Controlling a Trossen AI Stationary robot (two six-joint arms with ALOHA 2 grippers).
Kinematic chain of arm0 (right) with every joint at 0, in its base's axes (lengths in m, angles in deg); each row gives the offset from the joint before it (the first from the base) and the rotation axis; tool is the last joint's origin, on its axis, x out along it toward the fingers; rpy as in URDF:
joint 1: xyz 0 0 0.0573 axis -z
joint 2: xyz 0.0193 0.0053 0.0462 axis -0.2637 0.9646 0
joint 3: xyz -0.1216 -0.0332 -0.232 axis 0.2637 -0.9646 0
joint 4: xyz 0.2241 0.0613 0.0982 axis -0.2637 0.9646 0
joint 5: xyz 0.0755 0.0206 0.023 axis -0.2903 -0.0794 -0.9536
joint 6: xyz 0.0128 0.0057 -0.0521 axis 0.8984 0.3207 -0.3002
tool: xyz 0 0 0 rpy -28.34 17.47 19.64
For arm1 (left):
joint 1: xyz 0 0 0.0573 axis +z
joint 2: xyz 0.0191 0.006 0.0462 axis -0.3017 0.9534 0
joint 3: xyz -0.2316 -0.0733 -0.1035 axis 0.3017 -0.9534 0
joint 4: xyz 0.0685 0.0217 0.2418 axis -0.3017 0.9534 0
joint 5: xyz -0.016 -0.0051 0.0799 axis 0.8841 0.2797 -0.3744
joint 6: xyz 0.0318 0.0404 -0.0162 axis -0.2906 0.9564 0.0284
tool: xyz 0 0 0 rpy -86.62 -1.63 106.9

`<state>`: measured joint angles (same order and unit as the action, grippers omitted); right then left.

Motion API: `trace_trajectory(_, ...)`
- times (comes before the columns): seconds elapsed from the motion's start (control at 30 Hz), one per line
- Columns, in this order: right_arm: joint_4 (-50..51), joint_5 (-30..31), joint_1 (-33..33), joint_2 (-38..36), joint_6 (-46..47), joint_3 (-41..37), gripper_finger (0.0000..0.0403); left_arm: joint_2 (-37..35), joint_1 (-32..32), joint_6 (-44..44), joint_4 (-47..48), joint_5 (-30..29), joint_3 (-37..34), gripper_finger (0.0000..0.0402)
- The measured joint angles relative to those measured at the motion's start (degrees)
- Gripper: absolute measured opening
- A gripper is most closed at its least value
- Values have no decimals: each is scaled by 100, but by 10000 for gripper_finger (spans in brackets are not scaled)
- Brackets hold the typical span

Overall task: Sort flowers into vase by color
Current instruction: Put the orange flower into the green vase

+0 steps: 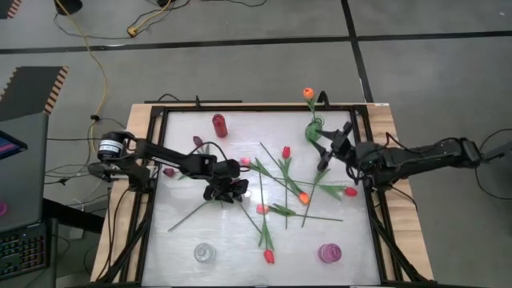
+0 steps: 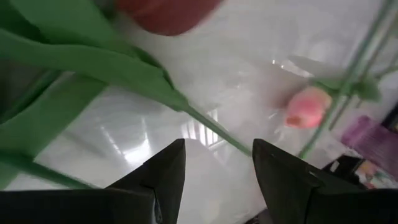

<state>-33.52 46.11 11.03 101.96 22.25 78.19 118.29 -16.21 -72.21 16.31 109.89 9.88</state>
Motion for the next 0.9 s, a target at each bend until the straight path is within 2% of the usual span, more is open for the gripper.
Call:
trace_trajectory(0.17,1,0,-153,0,-9,0,203,125,4,-279,2,-18,0,174)
trace_trajectory(0.43,54,-1,-377,-1,-8,1,203,136,87,-514,23,-454,0,165)
trace_trajectory(0.9,69,-2,-763,1,-7,2,203,133,79,-593,39,-669,0,37)
